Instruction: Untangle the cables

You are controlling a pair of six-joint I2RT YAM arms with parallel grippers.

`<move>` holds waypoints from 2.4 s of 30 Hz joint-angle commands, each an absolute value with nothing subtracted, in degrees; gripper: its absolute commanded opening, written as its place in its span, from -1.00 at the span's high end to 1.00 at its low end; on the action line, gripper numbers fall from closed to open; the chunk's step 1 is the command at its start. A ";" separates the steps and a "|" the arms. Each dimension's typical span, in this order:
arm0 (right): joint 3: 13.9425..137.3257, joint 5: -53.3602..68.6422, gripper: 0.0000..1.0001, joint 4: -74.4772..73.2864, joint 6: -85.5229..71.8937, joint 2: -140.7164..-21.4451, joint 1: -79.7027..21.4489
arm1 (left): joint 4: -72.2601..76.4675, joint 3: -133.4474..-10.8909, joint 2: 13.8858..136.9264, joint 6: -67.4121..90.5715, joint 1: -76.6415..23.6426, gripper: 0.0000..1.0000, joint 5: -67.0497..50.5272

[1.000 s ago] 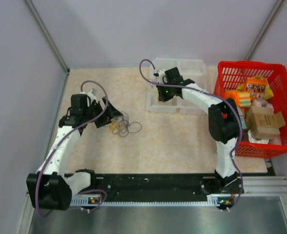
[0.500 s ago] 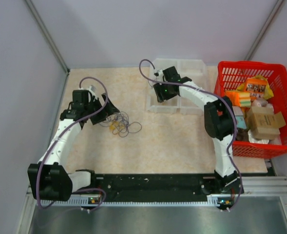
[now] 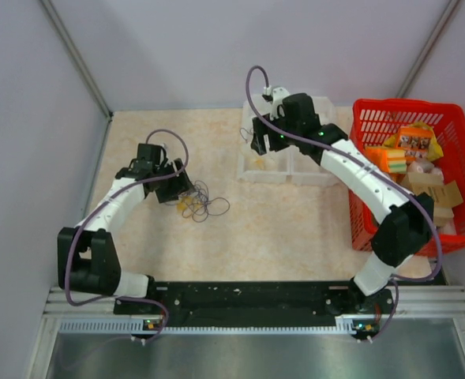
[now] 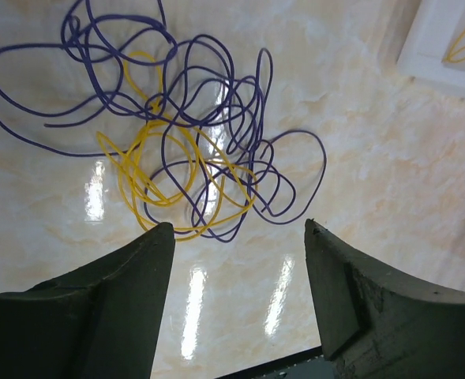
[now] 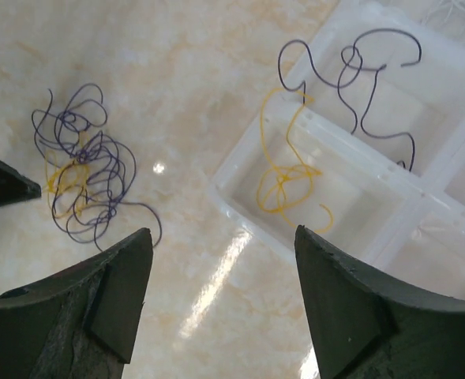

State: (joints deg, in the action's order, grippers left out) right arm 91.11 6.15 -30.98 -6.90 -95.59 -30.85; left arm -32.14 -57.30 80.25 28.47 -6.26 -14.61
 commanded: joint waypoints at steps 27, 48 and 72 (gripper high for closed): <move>119.97 -3.00 0.21 -26.46 5.01 -132.97 -31.29 | -25.75 -46.76 59.76 31.82 -8.09 -0.46 -25.31; 114.27 -3.78 1.00 -27.95 5.37 -123.86 -33.84 | -25.84 -46.41 58.54 31.55 -8.09 -0.45 -25.05; 89.47 -9.59 0.43 -20.66 1.41 -111.72 -31.99 | -33.05 -51.15 69.43 29.27 -8.26 -0.31 -15.57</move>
